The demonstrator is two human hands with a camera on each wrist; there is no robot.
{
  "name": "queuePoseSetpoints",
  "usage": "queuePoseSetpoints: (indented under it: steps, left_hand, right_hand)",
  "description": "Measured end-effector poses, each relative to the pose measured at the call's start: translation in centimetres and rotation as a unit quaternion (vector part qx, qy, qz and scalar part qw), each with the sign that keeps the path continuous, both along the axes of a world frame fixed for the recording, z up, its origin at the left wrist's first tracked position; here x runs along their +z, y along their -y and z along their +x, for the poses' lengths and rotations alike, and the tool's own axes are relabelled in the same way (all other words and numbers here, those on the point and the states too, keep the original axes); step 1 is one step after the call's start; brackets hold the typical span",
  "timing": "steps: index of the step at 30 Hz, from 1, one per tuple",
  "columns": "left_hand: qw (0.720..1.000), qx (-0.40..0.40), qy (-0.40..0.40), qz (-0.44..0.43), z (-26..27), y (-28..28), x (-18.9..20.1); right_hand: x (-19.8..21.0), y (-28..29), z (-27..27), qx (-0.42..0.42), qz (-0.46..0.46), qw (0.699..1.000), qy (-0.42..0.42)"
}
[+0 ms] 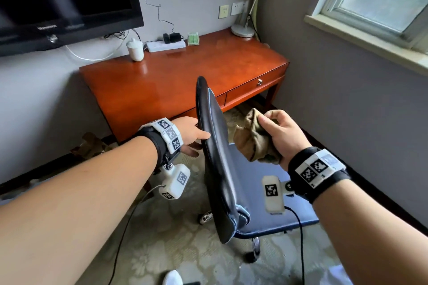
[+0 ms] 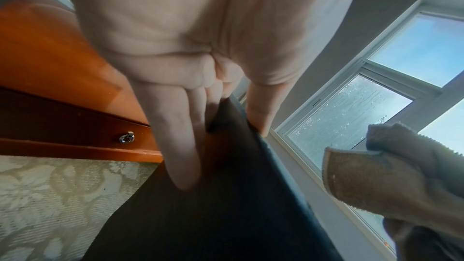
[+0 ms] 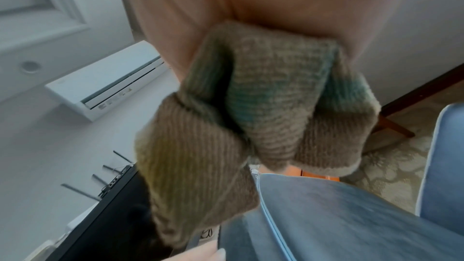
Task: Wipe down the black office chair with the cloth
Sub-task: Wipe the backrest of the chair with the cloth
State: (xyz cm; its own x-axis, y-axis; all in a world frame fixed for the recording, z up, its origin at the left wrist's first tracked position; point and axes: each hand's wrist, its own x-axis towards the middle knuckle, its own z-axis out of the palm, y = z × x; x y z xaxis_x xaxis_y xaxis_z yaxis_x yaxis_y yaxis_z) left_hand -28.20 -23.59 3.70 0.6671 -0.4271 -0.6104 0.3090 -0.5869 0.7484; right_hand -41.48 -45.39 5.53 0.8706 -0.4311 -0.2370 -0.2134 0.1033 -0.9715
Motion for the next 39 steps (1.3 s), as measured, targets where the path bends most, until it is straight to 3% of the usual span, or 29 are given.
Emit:
queuePoseSetpoints:
  steps: [5, 8, 15, 21, 23, 29, 39]
  left_hand:
    - [0.997, -0.045, 0.047, 0.037, 3.5, 0.6, 0.3]
    - [0.996, -0.080, 0.020, 0.039, 6.1, 1.0, 0.2]
    - [0.993, -0.098, 0.042, 0.057, 10.1, 2.2, 0.5]
    - [0.988, -0.103, 0.077, 0.084, 12.6, 3.7, 0.9]
    - [0.984, -0.123, 0.078, 0.102, 13.5, 4.0, 1.2]
    - [0.975, -0.150, 0.094, 0.133, 17.0, 5.3, 0.9]
    - [0.927, -0.181, 0.265, 0.195, 23.2, 11.6, 1.5]
  right_hand:
    - [0.3, -0.4, 2.6, -0.015, -0.015, 0.999, 0.041]
    - [0.7, -0.4, 3.9, -0.034, -0.052, 0.997, 0.054]
    - [0.5, 0.6, 4.8, -0.075, -0.105, 0.991, 0.018]
    - [1.1, 3.1, 6.6, -0.051, 0.011, 0.999, 0.016]
    - [0.8, 3.9, 7.7, -0.044, -0.019, 0.999, 0.007]
    - [-2.3, 7.2, 14.1, -0.031, -0.177, 0.983, -0.039]
    - [-8.3, 13.2, 25.5, 0.011, -0.142, 0.990, -0.008]
